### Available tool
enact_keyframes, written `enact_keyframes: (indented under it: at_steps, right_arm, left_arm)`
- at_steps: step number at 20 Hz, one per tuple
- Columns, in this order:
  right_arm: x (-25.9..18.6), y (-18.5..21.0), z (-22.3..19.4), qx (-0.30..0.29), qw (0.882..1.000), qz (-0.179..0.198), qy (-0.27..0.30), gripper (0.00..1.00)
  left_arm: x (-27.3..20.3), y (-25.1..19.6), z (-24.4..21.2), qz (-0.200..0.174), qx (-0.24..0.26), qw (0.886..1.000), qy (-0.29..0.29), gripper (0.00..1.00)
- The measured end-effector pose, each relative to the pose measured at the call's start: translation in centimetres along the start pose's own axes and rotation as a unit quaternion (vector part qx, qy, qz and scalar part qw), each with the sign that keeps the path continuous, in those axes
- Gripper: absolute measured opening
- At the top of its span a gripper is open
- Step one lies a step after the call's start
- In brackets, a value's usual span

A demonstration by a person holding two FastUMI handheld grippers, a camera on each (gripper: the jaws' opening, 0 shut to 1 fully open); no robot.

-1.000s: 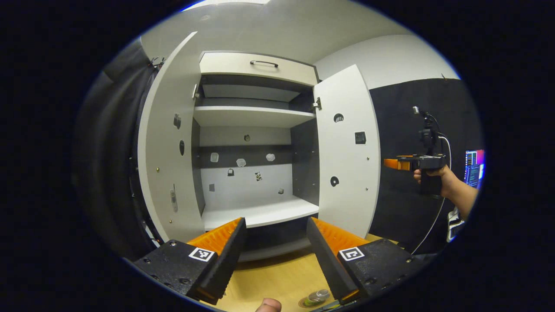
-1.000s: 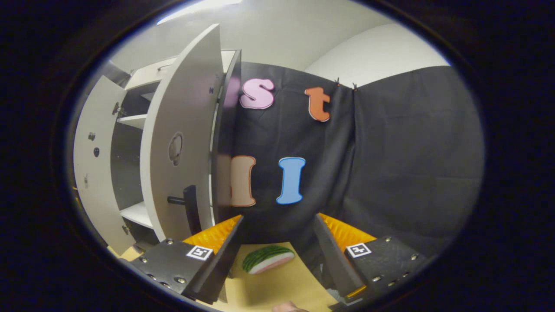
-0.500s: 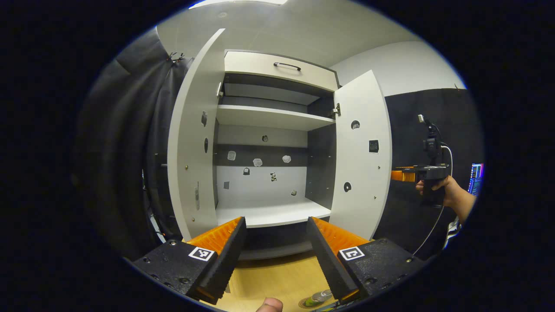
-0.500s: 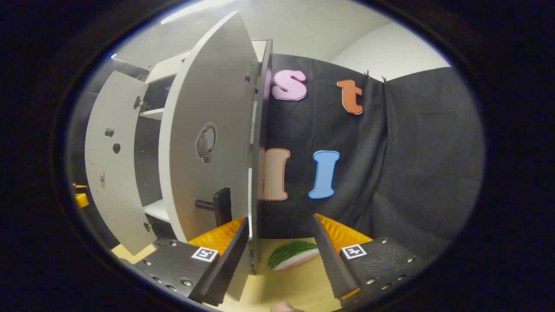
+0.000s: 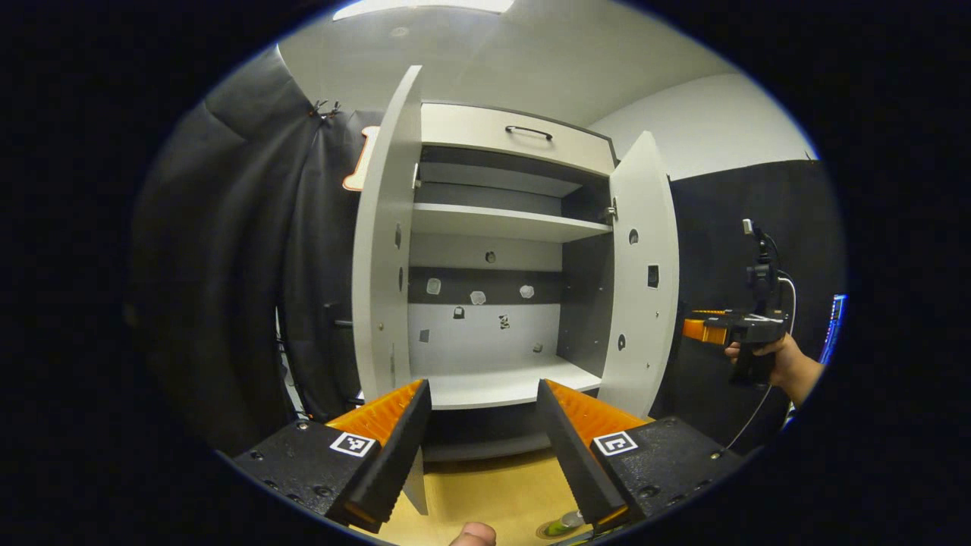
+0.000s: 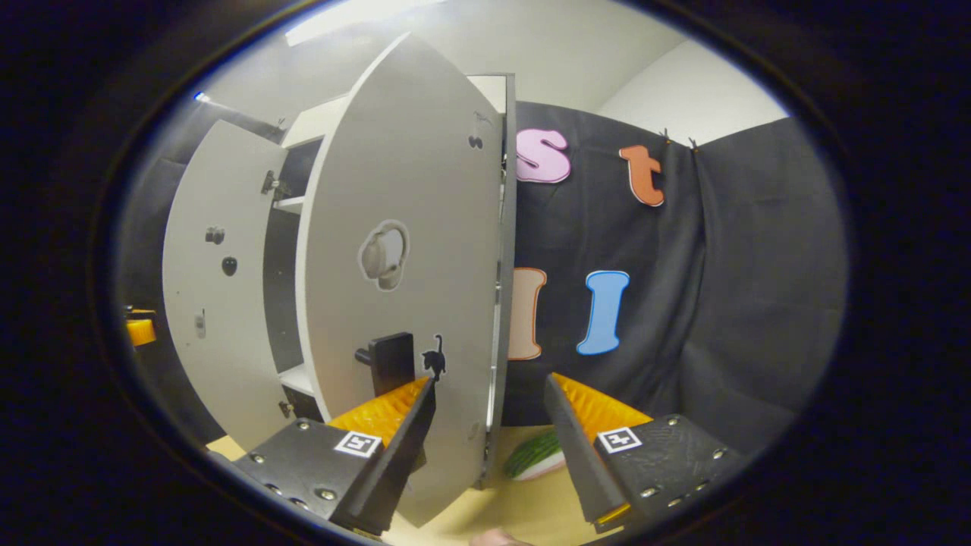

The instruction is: Grasp the bottle in the cabinet with the left hand and place it on the coaster, then close the right door with the right hand and the left door with the left hand.

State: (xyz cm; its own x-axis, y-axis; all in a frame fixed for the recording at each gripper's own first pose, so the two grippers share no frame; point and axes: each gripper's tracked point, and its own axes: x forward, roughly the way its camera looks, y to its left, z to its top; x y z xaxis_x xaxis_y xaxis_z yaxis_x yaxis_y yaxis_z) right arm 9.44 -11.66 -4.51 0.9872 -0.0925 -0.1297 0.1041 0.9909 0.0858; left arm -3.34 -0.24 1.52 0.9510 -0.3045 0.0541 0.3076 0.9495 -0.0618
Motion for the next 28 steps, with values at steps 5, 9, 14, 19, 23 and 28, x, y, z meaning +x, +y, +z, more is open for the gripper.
enact_keyframes:
  at_steps: [5,9,14,19,23,28]
  right_arm:
    - [0.1,-0.1,-0.1,0.009,1.000,-0.010,-0.002,0.88]
    - [0.3,0.0,-0.1,0.005,1.000,-0.016,-0.003,0.88]
    - [1.1,2.4,-0.3,0.009,1.000,0.001,0.002,0.85]
    - [1.9,5.4,-1.5,0.002,0.999,0.040,0.013,0.91]
    - [2.1,6.5,-2.2,-0.004,0.999,0.047,0.019,0.94]
    - [1.8,6.2,-2.4,-0.007,0.999,0.045,0.020,0.93]
  left_arm:
    - [-1.6,3.5,0.1,0.030,0.005,1.000,0.002,0.89]
    - [-2.6,6.0,-0.3,0.054,0.000,0.998,0.011,0.87]
    - [-3.5,8.3,-1.2,0.069,-0.040,0.996,0.027,0.89]
    - [-3.4,11.1,-1.1,0.087,-0.030,0.995,0.027,0.89]
    - [-3.4,13.5,-1.3,0.109,-0.016,0.993,0.033,0.89]
    - [-2.7,17.0,-2.2,0.132,-0.026,0.990,0.041,0.87]
